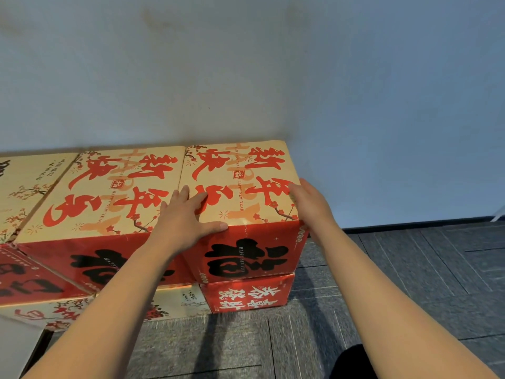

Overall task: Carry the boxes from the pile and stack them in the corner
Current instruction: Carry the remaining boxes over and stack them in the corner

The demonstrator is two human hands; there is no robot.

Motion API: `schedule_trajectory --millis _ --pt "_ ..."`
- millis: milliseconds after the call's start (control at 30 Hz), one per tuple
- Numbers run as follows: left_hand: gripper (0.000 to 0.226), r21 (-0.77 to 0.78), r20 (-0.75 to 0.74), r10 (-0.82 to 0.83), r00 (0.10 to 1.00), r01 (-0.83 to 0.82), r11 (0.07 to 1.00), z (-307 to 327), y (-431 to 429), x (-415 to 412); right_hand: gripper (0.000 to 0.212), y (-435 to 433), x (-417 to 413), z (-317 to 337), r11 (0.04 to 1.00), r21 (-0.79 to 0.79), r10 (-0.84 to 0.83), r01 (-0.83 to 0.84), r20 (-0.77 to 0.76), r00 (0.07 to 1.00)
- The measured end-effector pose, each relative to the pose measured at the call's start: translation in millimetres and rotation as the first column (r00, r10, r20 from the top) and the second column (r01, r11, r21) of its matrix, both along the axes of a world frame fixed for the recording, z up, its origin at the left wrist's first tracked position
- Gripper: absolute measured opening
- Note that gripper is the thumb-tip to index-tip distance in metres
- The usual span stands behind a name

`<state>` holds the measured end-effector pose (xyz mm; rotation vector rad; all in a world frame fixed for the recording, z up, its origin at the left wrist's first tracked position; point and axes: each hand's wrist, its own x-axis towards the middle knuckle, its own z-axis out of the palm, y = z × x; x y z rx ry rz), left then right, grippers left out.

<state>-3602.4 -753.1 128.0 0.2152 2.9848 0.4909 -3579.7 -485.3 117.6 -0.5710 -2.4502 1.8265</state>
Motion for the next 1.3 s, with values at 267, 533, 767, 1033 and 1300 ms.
schedule_trajectory --millis 267,533,767,1033,1300 --pt "0.105 -0.005 0.013 -0.001 1.0 0.001 1.0 1.1 0.4 -0.3 0.035 0.9 0.9 1.9 0.999 0.011 0.032 -0.032 0.026 0.999" --pt "0.106 0.008 0.025 -0.005 1.0 0.005 1.0 3.8 0.2 -2.3 0.044 -1.4 -0.3 3.3 1.0 0.007 -0.009 0.009 0.013 1.0" --pt "0.104 0.008 0.04 -0.007 0.999 0.006 1.0 6.2 3.1 -0.6 0.033 -0.3 2.9 6.5 1.0 0.017 0.023 -0.024 0.058 0.998" --pt "0.078 0.109 -0.017 0.073 0.997 -0.071 0.991 17.0 3.8 3.1 0.036 -1.0 7.9 10.9 0.998 0.069 -0.002 0.0 0.028 1.0" --pt "0.046 0.336 -0.004 0.12 0.993 -0.112 0.935 87.5 17.1 26.3 0.072 -7.1 27.8 65.8 0.992 0.115 -0.059 0.046 0.113 0.992"
